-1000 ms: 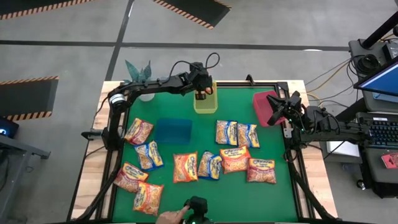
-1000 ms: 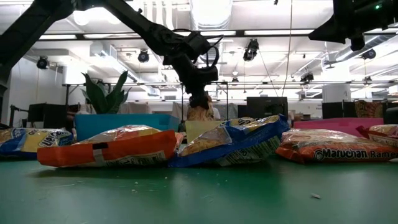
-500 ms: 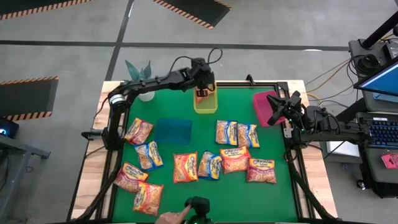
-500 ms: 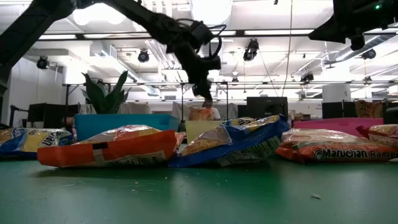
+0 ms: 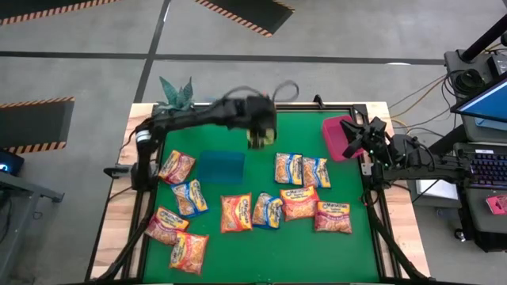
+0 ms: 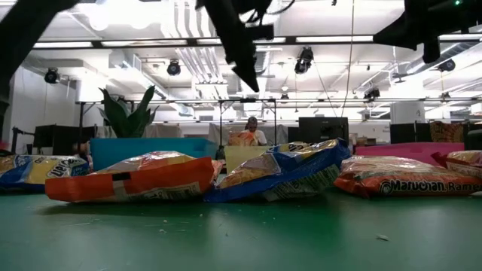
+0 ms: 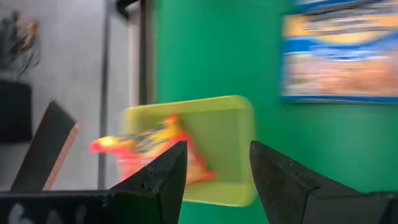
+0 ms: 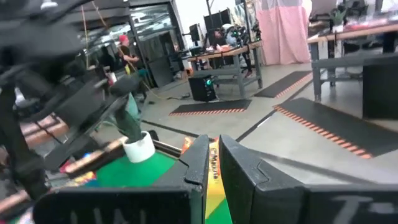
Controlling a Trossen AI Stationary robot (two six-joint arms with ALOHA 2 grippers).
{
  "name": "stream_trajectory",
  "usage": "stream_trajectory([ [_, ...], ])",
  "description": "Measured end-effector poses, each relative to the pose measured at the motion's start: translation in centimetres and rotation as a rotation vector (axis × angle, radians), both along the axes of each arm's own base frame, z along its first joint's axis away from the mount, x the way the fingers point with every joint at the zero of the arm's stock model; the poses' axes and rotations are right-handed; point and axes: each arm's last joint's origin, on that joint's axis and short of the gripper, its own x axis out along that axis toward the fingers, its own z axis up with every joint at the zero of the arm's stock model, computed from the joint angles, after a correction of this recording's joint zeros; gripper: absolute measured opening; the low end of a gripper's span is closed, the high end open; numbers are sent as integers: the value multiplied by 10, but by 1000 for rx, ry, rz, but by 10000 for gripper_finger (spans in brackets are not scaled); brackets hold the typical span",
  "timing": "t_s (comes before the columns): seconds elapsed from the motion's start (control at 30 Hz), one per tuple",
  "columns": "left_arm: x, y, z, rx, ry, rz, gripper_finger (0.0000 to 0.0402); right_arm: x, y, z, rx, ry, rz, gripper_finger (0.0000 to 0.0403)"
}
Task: Sort Maruchan noodles
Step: Put the blue noodle pack into the red bin
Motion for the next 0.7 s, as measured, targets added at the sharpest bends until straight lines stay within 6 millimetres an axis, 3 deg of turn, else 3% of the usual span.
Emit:
stream_trajectory([
  [0.2,-10,-71,-14,-32,-40,-103,145,5,4,-2,70,-33,184,28],
  [0.37,-25,-112,-31,-31,-151,-149,140,14,7,-3,129,-45,302,29],
  [0.53,-39,-131,-44,-20,-311,-153,139,39,5,-19,245,39,294,28],
  [0.7,-43,-134,-68,-28,-454,-162,139,65,5,-44,425,141,273,28],
])
